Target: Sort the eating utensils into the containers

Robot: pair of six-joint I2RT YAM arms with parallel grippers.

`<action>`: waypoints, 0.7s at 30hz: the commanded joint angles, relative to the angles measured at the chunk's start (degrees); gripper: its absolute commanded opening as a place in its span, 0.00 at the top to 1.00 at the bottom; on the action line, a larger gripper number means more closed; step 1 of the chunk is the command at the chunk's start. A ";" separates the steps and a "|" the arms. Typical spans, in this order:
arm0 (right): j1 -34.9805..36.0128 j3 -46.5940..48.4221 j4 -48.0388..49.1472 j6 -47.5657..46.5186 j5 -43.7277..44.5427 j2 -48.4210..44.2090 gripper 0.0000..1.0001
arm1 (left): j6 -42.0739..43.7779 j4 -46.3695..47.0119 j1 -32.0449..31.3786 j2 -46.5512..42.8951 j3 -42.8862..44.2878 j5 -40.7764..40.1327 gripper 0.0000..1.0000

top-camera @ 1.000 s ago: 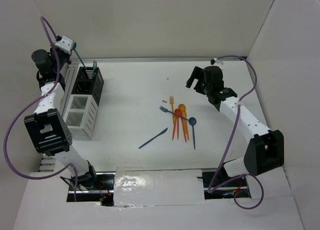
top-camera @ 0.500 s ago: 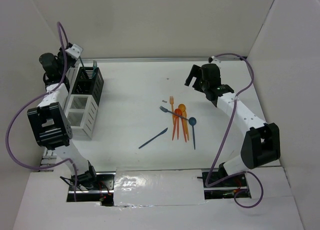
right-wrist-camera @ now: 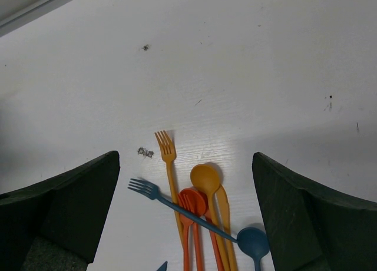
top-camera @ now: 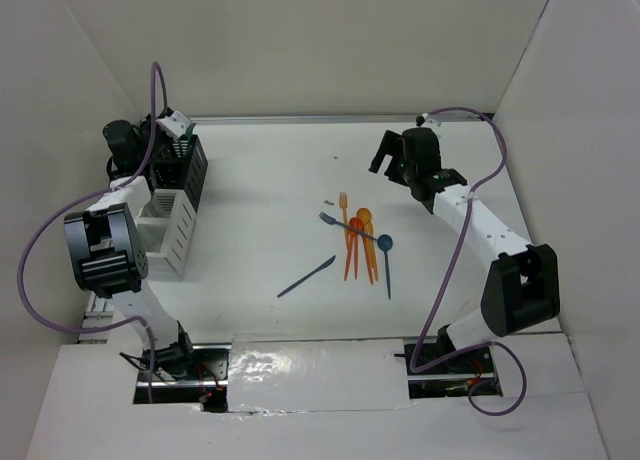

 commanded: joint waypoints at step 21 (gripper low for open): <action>0.12 -4.41 2.88 -1.41 -3.15 -7.57 0.00 | -9.59 -4.88 -2.45 -9.40 8.09 -15.58 0.12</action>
